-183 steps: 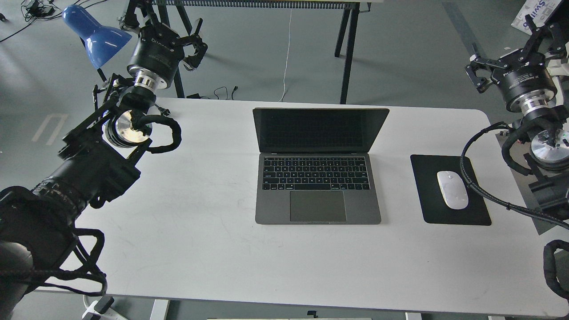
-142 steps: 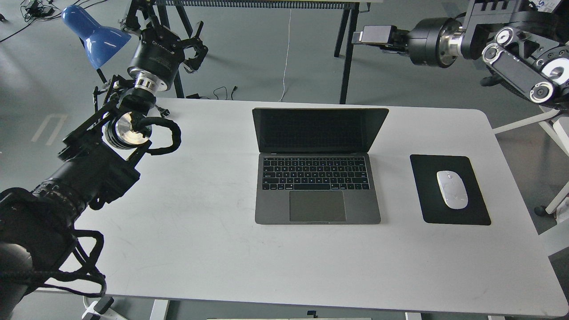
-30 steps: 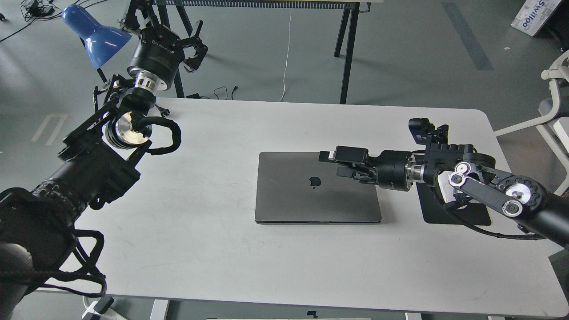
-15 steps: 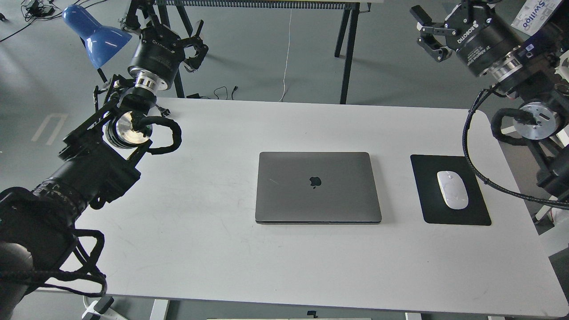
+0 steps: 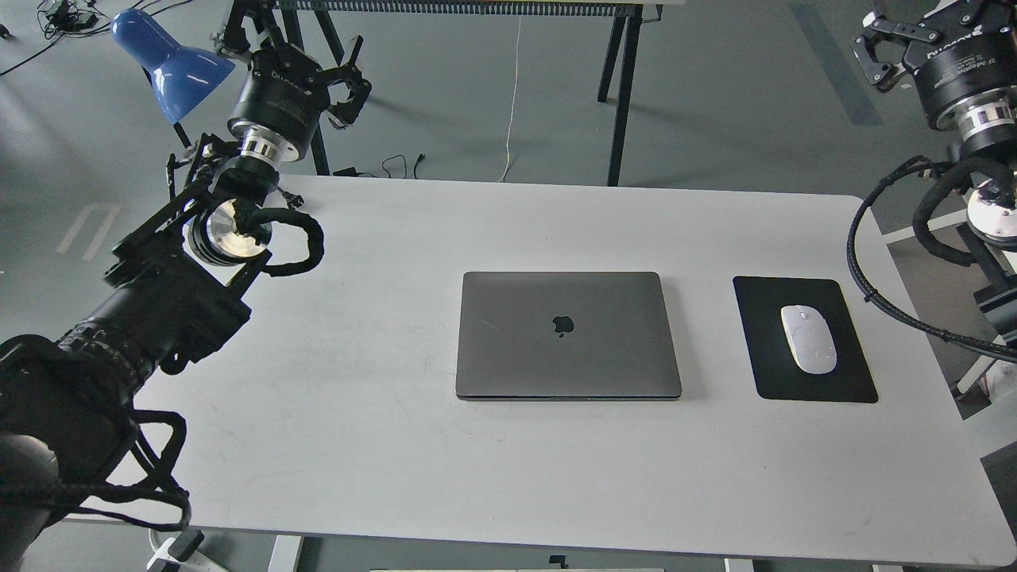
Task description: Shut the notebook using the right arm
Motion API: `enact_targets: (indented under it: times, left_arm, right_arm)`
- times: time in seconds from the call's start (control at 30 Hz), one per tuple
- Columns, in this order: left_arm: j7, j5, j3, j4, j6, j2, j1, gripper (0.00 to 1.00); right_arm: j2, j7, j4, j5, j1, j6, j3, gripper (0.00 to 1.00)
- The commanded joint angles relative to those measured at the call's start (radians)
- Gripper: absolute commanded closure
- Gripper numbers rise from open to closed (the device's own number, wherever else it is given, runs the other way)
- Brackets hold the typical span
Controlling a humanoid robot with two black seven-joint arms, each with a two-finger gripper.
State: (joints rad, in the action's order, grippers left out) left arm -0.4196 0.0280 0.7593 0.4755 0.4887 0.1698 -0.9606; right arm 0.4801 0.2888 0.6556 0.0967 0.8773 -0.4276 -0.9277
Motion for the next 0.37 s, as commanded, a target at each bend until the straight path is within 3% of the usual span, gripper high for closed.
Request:
enact_targets:
  times: [0.0,0.33]
  left_arm:
    - [-0.001,0.001,0.0,0.0,0.0,0.0,0.0,0.0]
    - [0.001,0.001,0.0,0.0,0.0,0.0,-0.001,0.0]
  right_arm:
    - [-0.003,0.0,0.003,0.001,-0.037,-0.007,0.006,0.0]
    - [-0.005,0.001,-0.01,0.0,-0.057,-0.013,0.006,0.0]
